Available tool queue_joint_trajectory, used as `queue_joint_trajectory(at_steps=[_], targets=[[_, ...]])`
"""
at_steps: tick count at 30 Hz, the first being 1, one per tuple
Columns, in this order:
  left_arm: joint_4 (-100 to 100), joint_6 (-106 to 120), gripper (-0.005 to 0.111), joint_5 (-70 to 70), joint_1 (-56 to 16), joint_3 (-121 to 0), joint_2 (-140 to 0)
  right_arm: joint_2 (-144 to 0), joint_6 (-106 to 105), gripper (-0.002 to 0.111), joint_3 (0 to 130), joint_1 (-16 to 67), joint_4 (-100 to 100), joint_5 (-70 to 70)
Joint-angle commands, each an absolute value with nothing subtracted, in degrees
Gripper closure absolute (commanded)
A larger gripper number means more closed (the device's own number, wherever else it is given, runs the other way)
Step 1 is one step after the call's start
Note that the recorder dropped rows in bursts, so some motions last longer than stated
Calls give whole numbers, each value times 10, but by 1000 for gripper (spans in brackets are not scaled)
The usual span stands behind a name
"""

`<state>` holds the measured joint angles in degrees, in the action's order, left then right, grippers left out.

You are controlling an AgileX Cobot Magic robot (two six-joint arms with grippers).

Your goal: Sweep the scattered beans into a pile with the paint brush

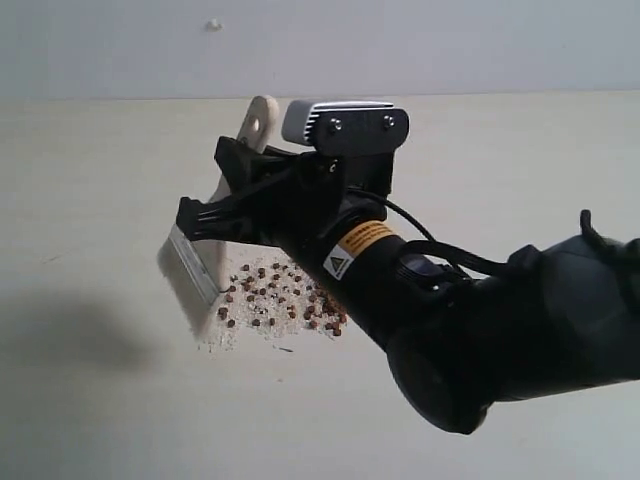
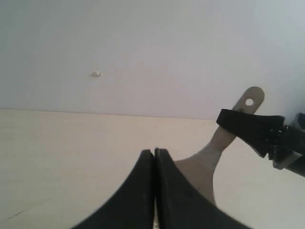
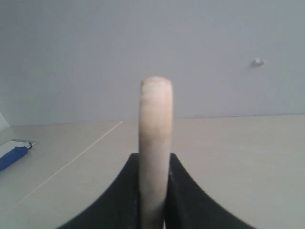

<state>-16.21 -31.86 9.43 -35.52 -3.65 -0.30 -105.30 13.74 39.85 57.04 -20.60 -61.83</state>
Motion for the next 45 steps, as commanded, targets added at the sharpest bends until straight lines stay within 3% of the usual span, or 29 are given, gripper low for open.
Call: queue_joint_trajectory(at_steps=[1,25,45], targets=[[-163,-317,107,90,-353,-33,0,-1077,127,108,426,577,-212,-595],[-163,-317,107,91,-353,-33,0,-1158,131,108,503,583,-296,-532],[-163,-317,107,91,-353,-33,0,-1141,-67,108,503,586,-449,-521]])
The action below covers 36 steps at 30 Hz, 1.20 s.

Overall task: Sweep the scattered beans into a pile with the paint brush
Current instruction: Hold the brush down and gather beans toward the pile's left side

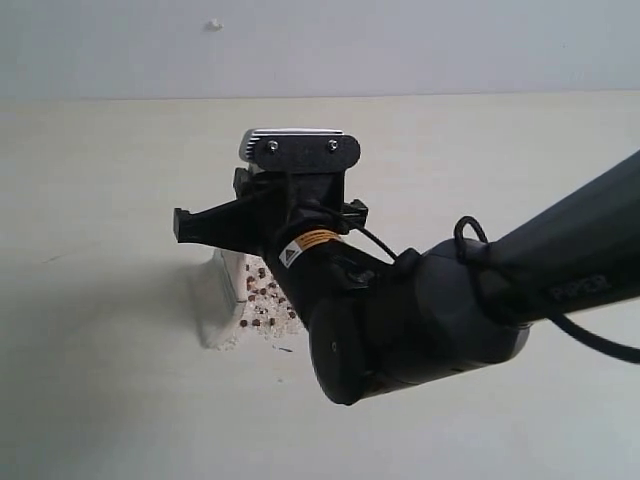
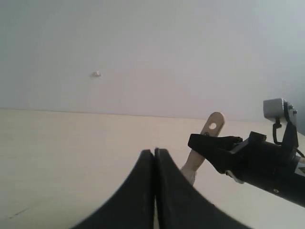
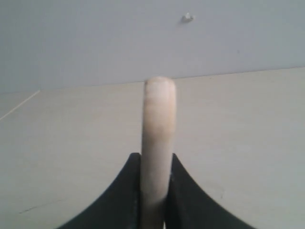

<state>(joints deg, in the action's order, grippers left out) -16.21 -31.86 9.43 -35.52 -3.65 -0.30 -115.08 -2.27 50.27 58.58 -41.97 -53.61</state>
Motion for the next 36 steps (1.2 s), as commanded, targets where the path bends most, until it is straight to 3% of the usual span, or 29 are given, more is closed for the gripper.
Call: queue_joint_trajectory(at_steps=[1,24,33,36], targets=[[-163,-317,107,91,-353,-33,0,-1139,-77,108,503,586,-455,-520],[-163,-317,107,91,-353,-33,0,-1099,-73,108,503,586,-391,-505],[-163,-317,107,91,-353,-33,0,-1059,-66,108,479,586,-306,-482],[-163,-317,107,91,-353,-33,0,-1041,23,108,433,586,-216,-518]])
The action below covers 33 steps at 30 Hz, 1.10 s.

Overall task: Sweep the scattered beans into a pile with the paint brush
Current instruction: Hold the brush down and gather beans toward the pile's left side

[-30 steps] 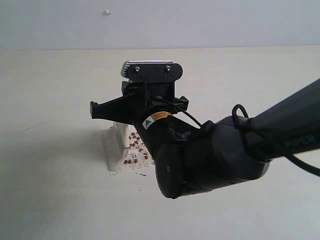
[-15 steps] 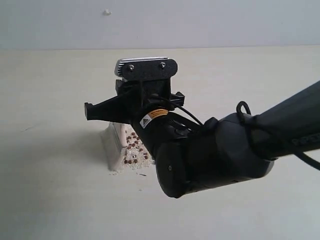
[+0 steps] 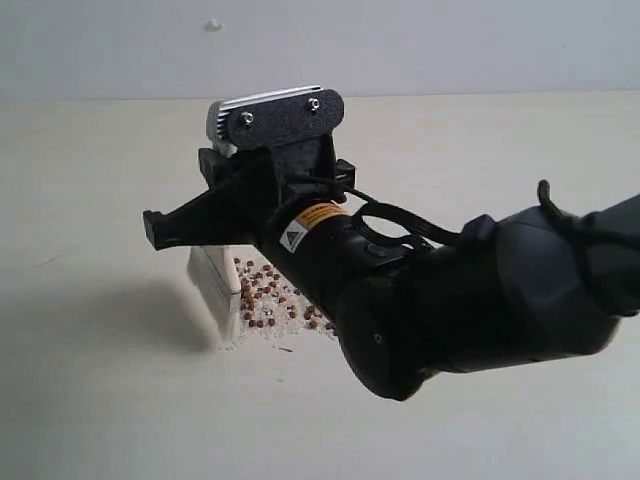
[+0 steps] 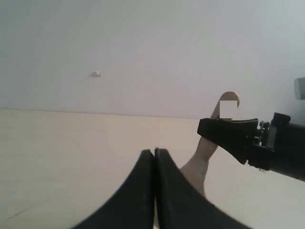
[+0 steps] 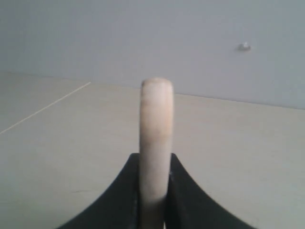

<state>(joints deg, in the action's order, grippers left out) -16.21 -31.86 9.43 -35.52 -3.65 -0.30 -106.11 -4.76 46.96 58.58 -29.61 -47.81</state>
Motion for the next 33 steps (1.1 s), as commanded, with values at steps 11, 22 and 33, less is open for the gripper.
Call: queue_joint_trajectory(at_steps=[11,22,33], targets=[[-163,-317,107,91,-353,-33,0,-1053,92,108,415,586,-207,-502],[-163,-317,107,91,-353,-33,0,-1061,-23,108,414,586,-318,-477],[-163,-317,107,91,-353,-33,0,-1061,-129,108,414,586,-389,-477]])
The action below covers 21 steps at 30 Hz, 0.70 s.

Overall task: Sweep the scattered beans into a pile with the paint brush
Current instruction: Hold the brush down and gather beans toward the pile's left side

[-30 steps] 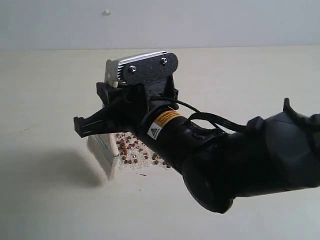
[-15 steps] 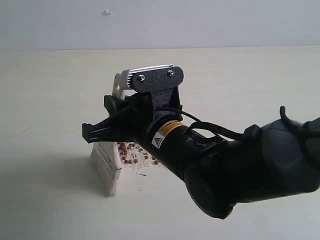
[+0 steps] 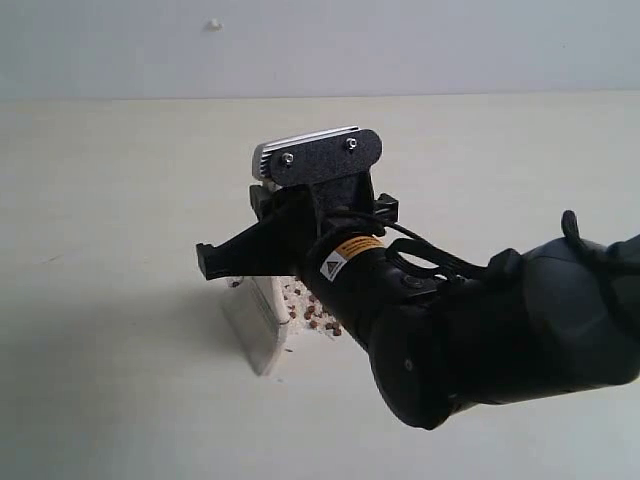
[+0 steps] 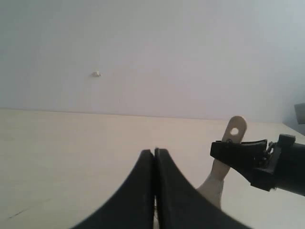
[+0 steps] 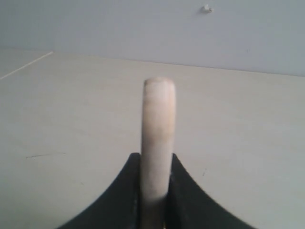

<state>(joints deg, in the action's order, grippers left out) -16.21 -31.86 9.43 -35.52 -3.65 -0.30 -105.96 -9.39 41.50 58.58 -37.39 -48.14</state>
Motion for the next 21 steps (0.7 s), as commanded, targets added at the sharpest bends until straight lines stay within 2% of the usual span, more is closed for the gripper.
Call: queue_joint_trajectory(at_steps=[1,21], targets=[[-163,-317,107,91,-353,-33,0,-1061,-129,108,414,586,-389,-477],[-163,-317,107,91,-353,-33,0,-1013,-148,108,414,586,-385,-465]])
